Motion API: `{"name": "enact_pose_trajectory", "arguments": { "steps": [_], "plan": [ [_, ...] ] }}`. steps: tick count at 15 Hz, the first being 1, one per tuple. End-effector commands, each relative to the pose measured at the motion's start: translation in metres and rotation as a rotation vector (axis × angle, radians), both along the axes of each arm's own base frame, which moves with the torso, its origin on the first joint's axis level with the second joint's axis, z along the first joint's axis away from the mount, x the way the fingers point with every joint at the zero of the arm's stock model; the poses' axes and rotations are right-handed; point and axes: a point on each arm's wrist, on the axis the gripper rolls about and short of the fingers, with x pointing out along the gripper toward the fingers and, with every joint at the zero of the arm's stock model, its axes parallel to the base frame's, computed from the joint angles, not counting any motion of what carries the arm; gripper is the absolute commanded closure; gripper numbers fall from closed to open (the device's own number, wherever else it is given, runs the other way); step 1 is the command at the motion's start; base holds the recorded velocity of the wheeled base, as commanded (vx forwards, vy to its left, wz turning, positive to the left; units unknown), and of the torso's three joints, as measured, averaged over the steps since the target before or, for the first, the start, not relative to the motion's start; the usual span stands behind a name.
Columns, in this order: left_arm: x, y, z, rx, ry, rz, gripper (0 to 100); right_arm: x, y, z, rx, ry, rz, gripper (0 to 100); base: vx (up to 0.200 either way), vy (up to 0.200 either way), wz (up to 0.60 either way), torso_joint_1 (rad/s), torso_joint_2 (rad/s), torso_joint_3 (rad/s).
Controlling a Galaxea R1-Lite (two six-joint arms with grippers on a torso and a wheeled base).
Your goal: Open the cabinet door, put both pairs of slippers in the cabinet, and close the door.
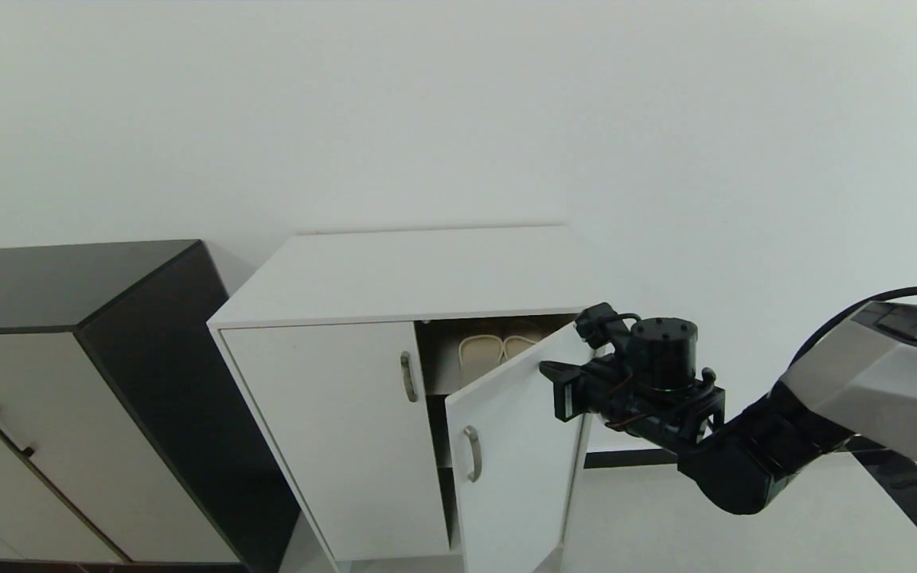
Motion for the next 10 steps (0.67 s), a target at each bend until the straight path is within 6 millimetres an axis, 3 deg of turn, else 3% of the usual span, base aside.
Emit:
{"name": "enact_pose_trajectory", "arguments": {
  "steps": [1, 4, 10],
  "plan": [
    [0.000, 0.000, 0.000, 0.000, 0.000, 0.000, 100, 0.012, -0.001, -0.012, -0.008, 0.013, -0.016, 100, 0.000, 0.000, 0.00, 0.000, 0.00, 0.000],
    [0.000, 0.000, 0.000, 0.001, 0.000, 0.000, 100, 0.026, -0.003, -0.024, -0.011, 0.019, -0.038, 100, 0.000, 0.000, 0.00, 0.000, 0.00, 0.000],
    [0.000, 0.000, 0.000, 0.000, 0.000, 0.000, 100, 0.044, 0.003, -0.024, 0.009, -0.014, -0.047, 100, 0.000, 0.000, 0.00, 0.000, 0.00, 0.000]
  ]
}}
